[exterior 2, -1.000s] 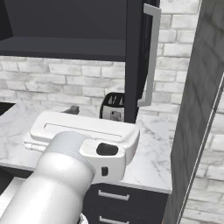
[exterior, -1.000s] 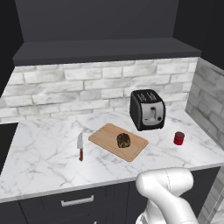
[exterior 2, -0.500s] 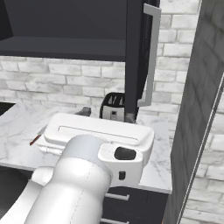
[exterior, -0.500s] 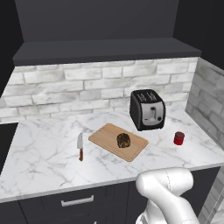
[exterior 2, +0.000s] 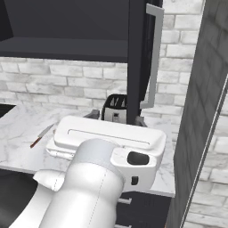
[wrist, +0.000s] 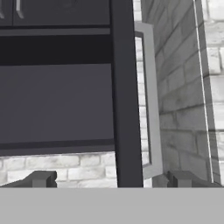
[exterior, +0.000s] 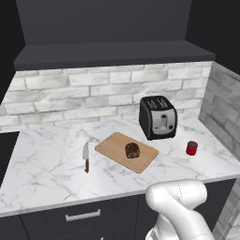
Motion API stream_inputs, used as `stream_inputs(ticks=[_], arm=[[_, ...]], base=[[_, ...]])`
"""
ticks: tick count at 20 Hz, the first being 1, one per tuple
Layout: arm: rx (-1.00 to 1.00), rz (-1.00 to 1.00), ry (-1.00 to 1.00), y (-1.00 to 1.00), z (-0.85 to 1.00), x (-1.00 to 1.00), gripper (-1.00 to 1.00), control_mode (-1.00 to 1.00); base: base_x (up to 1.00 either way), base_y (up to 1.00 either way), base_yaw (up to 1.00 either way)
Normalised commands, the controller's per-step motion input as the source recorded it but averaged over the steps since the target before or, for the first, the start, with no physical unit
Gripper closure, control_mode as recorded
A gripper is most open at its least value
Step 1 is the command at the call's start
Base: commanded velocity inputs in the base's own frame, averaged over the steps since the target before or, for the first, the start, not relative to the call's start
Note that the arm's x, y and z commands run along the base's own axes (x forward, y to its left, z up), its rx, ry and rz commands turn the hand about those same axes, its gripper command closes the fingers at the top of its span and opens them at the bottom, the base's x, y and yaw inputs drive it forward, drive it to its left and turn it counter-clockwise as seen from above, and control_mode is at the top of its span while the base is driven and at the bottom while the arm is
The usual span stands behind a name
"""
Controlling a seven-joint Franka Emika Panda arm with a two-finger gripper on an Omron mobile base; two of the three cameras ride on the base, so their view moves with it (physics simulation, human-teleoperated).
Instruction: Pick the bread, place it on the cutting board, pick the jam, place it on the counter, and close the cabinet.
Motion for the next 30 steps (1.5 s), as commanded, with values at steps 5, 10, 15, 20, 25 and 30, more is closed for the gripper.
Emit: stream_inputs(ticks=[5,10,15,20,25,30], arm=[[0.00,0.00,-0.01,-0.05,0.00,0.02,-1.00,-1.00],[0.00,0.00,-0.01,-0.01,0.00,0.07,-1.00,-1.00],[0.00,0.00,-0.01,0.00,0.00,0.15,-1.00,-1.00],[0.00,0.00,-0.01,-0.03,0.00,0.15,-1.00,-1.00],[0.00,0.00,-0.02,-0.08,0.00,0.13,-1.00,-1.00],[0.00,0.00,-0.01,-0.07,0.00,0.14,-1.00,-1.00]], base=[[0.00,0.00,0.00],[0.00,0.00,0.00],[0.00,0.00,0.00],[0.00,0.00,0.00],[0.00,0.00,0.00],[0.00,0.00,0.00]])
